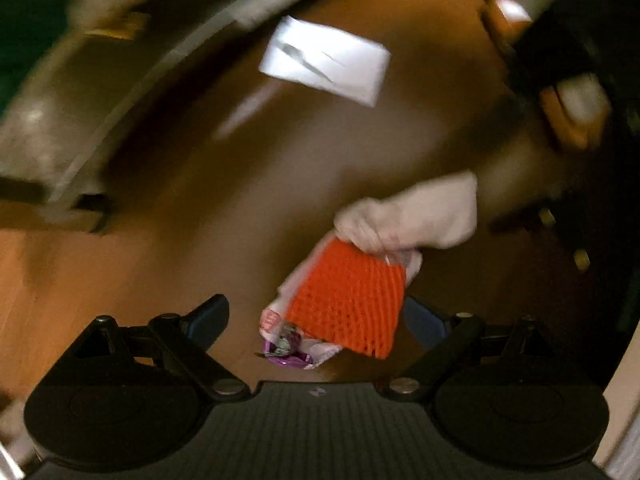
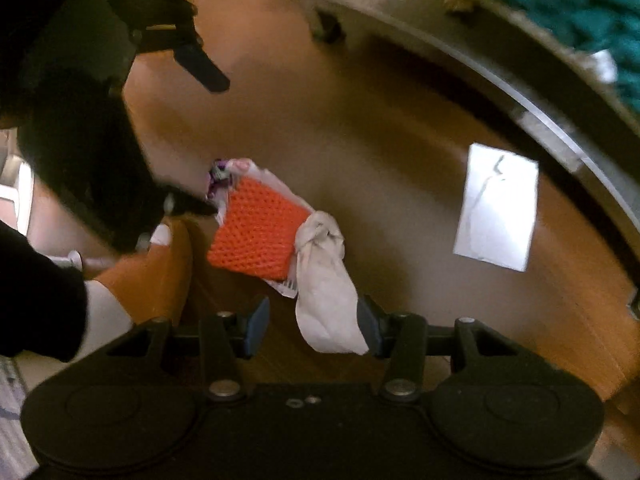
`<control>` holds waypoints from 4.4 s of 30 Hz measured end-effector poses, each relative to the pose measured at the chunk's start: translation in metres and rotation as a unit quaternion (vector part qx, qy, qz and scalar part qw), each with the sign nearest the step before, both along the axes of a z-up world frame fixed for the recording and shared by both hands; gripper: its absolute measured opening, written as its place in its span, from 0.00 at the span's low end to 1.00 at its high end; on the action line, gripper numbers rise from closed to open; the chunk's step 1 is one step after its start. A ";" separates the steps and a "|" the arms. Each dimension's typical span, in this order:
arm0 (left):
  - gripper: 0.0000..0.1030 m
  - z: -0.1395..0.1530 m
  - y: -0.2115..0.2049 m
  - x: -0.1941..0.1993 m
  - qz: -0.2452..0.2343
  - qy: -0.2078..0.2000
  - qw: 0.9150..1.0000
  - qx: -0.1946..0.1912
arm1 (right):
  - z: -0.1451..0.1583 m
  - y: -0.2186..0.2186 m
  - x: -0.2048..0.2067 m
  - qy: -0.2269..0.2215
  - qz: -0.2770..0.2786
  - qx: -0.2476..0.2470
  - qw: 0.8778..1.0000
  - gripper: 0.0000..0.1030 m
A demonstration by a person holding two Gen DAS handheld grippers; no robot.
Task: Collect trash
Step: 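Grasp the orange mesh bundle with the left tool while the right tool grasps the white cloth, then lift the orange mesh and white cloth and carry them to the teal bin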
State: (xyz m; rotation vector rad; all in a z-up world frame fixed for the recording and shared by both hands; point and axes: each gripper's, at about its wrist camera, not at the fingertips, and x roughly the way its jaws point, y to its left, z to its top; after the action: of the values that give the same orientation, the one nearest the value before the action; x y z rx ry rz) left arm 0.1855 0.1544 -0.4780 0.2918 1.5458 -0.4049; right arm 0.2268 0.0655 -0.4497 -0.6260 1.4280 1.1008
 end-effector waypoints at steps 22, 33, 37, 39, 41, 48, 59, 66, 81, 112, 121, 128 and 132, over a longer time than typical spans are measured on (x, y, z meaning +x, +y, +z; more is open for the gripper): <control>0.61 -0.107 -0.021 -0.014 -0.046 -0.012 0.998 0.047 | -0.104 0.032 0.002 0.007 0.022 -0.043 0.999 0.44; 0.13 -0.093 -0.013 -0.014 -0.011 -0.033 0.998 0.051 | -0.091 0.030 0.007 0.038 -0.006 -0.016 0.999 0.02; 0.12 -0.081 -0.001 -0.009 0.022 -0.044 0.998 0.043 | -0.076 0.025 0.018 0.027 -0.038 -0.007 0.999 0.02; 0.12 -0.073 0.008 -0.002 0.045 -0.055 0.997 0.040 | -0.067 0.020 0.025 0.017 -0.059 0.001 0.998 0.02; 0.12 -0.066 0.018 0.007 0.070 -0.064 0.995 0.041 | -0.059 0.016 0.035 0.007 -0.081 0.005 0.997 0.02; 0.12 -0.044 0.053 0.028 0.163 -0.071 0.984 0.015 | -0.026 -0.003 0.066 -0.017 -0.131 0.018 0.991 0.02; 0.23 -0.044 0.057 0.035 0.199 -0.062 0.978 -0.017 | -0.014 0.002 0.067 -0.011 -0.135 0.032 0.990 0.02; 0.65 -0.042 0.027 0.031 0.158 -0.079 0.984 -0.028 | -0.024 -0.003 0.073 -0.003 -0.152 0.026 0.988 0.02; 0.36 -0.100 0.030 0.042 0.196 0.000 0.980 -0.019 | -0.043 -0.012 0.077 0.010 -0.173 0.008 0.985 0.02; 0.10 0.187 0.012 0.043 0.179 -0.130 0.971 -0.087 | 0.194 -0.057 0.038 -0.090 -0.231 0.093 0.964 0.02; 0.10 0.323 -0.049 0.015 0.171 -0.247 0.946 -0.120 | 0.330 -0.121 0.000 -0.190 -0.232 0.134 0.944 0.02; 0.10 0.417 -0.116 -0.010 0.150 -0.338 0.919 -0.139 | 0.425 -0.189 -0.033 -0.288 -0.251 0.171 0.908 0.02; 0.10 0.468 -0.169 -0.015 0.114 -0.385 0.903 -0.153 | 0.473 -0.232 -0.046 -0.340 -0.267 0.186 0.882 0.02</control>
State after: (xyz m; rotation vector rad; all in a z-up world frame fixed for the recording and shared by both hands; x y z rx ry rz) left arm 0.1705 -0.0144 -0.0098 0.0062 0.7095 -0.2872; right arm 0.1809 -0.1660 0.0237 -0.2607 0.6759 0.5864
